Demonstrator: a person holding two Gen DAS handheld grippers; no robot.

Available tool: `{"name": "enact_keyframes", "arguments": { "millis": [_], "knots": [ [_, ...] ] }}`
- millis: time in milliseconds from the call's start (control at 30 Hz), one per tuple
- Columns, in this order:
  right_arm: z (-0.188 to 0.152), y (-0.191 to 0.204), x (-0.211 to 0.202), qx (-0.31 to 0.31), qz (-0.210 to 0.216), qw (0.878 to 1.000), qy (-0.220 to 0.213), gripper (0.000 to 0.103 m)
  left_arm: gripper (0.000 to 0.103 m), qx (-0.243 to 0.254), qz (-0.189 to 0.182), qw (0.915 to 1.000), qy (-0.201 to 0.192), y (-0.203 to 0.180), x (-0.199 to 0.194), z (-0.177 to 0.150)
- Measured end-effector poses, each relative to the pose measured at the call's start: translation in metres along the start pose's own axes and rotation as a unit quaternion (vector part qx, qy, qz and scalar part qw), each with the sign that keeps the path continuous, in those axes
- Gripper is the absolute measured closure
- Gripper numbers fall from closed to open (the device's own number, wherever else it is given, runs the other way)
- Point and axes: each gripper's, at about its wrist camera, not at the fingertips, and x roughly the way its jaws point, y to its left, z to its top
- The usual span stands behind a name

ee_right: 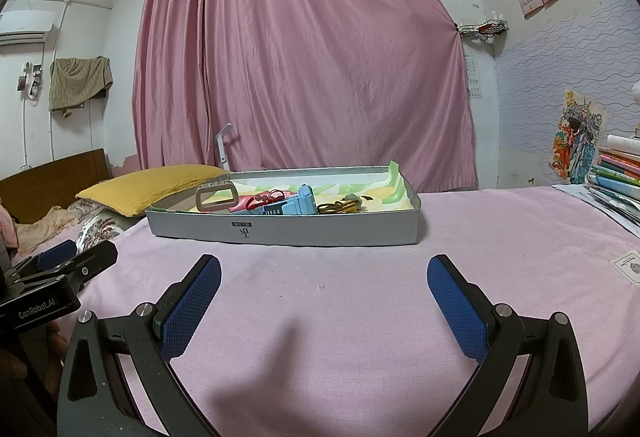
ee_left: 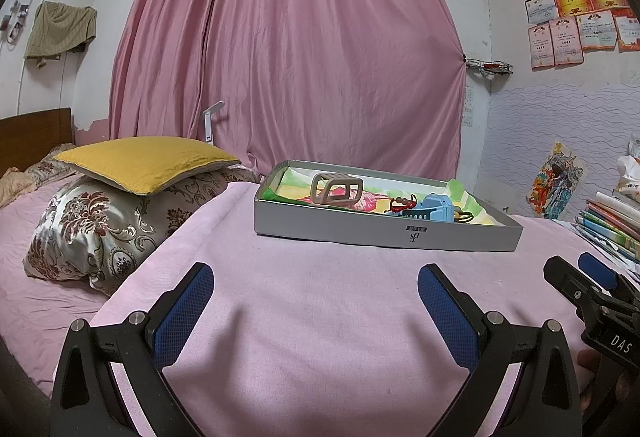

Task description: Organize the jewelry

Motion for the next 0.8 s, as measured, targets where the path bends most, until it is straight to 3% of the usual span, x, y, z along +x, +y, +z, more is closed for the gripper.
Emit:
{"name": "enact_keyframes", "arguments": {
  "millis": [800],
  "knots": [
    [-0.0017,0.0016,0.0005,0.002,0.001,1.0,-0.001,0.002,0.001,0.0,0.0,1.0,0.0,0.0001,0.0001,0.0004]
  ]
}}
